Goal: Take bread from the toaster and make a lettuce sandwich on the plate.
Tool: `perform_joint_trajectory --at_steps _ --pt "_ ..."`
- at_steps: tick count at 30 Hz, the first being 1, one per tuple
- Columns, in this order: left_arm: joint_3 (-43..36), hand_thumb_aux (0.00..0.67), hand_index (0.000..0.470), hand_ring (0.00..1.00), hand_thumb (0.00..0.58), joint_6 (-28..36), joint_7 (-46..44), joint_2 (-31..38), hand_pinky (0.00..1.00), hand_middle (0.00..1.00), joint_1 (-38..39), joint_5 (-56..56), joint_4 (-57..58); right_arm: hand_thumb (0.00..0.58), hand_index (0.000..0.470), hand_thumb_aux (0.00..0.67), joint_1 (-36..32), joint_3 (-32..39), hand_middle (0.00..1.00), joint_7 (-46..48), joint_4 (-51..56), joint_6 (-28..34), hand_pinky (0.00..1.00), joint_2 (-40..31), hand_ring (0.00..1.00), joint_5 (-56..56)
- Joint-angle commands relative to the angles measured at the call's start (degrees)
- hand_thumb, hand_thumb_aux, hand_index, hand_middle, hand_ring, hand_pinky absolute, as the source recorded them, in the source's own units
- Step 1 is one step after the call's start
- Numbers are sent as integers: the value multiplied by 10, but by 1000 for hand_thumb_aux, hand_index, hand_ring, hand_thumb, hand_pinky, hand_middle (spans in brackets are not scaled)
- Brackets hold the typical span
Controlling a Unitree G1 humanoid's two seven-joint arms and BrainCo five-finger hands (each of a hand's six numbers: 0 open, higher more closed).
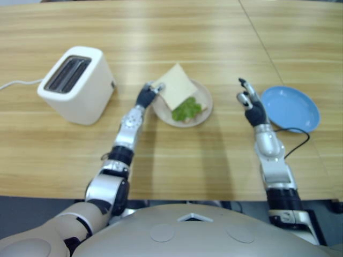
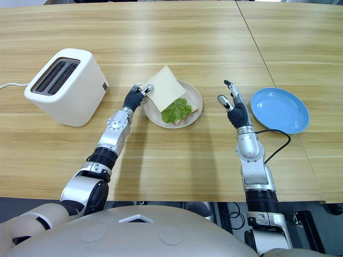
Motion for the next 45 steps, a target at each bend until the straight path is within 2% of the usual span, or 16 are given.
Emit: perform_joint_trajectory --at_steps 1,10,27,36,45 --pt "-18 670 460 1000 580 2 14 2 1000 1000 -4 31 7 0 0 0 -1 5 0 -1 8 -1 0 -1 0 -5" --pt "-49 670 460 1000 580 33 32 14 1000 1000 4 84 -60 0 0 0 -2 11 0 -5 15 -2 0 -1 0 -15" --pt "-73 670 460 1000 580 27 45 11 1000 1000 -60 119 131 0 0 0 -17 53 0 -9 7 -7 0 -8 0 -75" --pt "-101 670 460 1000 580 26 29 4 1000 1000 -83 150 222 0 0 0 -51 140 0 -19 24 -13 0 -31 0 -196" --pt "-119 670 460 1000 580 42 35 19 1000 1000 -93 180 245 0 0 0 -110 278 0 -37 89 -12 0 -81 0 -393"
